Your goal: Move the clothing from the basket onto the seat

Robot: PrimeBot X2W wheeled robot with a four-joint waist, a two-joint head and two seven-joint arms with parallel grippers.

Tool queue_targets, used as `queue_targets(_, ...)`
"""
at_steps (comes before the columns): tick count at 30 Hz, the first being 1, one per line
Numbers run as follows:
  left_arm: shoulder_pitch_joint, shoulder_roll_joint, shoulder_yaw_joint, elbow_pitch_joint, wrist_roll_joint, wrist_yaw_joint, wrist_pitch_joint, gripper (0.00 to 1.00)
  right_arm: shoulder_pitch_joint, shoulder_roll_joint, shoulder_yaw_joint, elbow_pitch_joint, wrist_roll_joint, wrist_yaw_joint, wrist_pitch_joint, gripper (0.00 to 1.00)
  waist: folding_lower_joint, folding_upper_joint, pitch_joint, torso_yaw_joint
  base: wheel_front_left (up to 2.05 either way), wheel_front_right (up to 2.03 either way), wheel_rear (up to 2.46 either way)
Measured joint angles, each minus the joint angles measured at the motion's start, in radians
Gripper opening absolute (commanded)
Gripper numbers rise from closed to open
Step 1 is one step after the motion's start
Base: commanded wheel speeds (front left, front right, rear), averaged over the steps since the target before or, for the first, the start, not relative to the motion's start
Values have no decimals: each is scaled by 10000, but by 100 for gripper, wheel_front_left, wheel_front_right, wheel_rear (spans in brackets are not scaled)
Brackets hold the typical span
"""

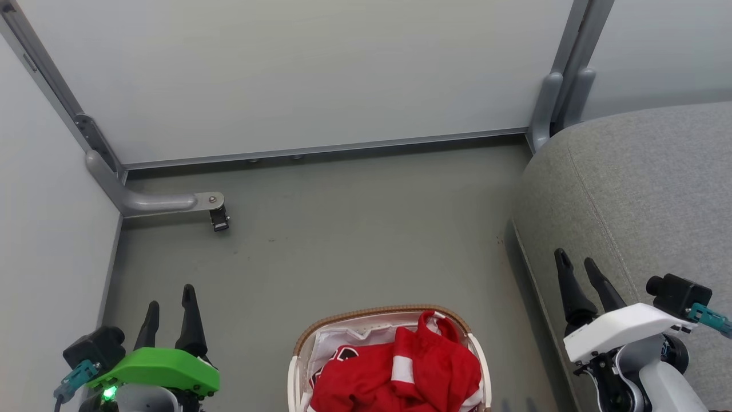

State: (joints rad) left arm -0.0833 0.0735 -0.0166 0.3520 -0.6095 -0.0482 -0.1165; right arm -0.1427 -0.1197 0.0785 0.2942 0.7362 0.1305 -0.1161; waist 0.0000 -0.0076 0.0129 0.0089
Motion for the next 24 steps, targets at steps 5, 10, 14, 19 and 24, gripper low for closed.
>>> queue_targets(5, 15, 15, -117, 52, 581, 128, -167, 100, 0, -35, 15, 196, -686, 0, -165, 100, 0, 0, 0, 0, 0, 0, 0)
queue_targets(10, 25, 36, -207, 105, 1110, 178, -274, 100, 0, -31, 40, 286, -1285, 0, -270, 100, 0, 0, 9, 7, 0, 0, 0)
queue_targets(14, 35, 44, -272, 134, 1476, 232, -391, 100, 0, -31, 36, 393, -1755, 0, -382, 100, 0, 0, 20, 24, 0, 0, 0)
queue_targets(19, 51, 48, -345, 159, 1939, 278, -512, 100, -1, -38, 40, 491, -2276, 0, -502, 100, 0, 0, 20, 46, 0, 0, 0)
queue_targets(24, 52, 40, -408, 142, 2424, 307, -616, 100, -2, 6, 31, 522, -2717, 0, -616, 100, 0, 0, 32, 51, 0, 0, 0)
